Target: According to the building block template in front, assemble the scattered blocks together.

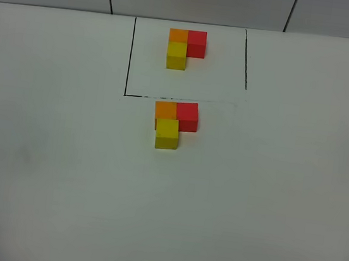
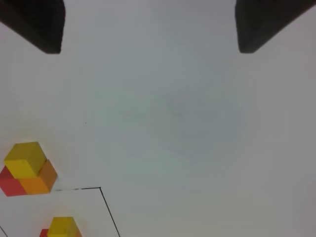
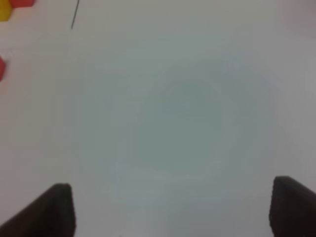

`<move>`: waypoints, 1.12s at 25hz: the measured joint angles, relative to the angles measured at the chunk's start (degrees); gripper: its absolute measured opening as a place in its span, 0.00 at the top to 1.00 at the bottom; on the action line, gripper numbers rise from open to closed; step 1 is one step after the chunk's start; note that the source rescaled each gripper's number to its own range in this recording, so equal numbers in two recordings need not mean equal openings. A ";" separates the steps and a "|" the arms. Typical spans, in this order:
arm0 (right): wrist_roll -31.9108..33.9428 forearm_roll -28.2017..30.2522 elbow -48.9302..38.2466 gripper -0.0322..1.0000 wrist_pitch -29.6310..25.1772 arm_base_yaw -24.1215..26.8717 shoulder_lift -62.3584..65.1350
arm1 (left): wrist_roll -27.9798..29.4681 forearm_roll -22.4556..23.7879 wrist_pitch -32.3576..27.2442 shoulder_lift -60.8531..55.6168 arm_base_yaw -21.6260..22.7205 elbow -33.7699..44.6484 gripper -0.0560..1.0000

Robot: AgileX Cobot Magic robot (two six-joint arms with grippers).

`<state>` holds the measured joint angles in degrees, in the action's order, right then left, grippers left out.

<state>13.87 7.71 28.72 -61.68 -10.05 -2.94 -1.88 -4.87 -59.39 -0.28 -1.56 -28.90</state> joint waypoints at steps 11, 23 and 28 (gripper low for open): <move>-0.58 -0.12 0.00 0.35 0.06 11.07 0.00 | 0.00 0.00 0.00 0.00 0.00 0.00 0.38; -2.12 -0.62 0.00 0.35 0.13 11.49 0.00 | 0.00 0.00 0.00 0.00 0.00 0.00 0.38; -2.66 -0.68 0.00 0.35 0.32 11.49 0.00 | 0.00 0.00 0.00 0.00 0.00 0.00 0.38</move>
<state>11.22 7.02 28.72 -61.36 1.44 -2.94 -1.88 -4.87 -59.39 -0.28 -1.56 -28.90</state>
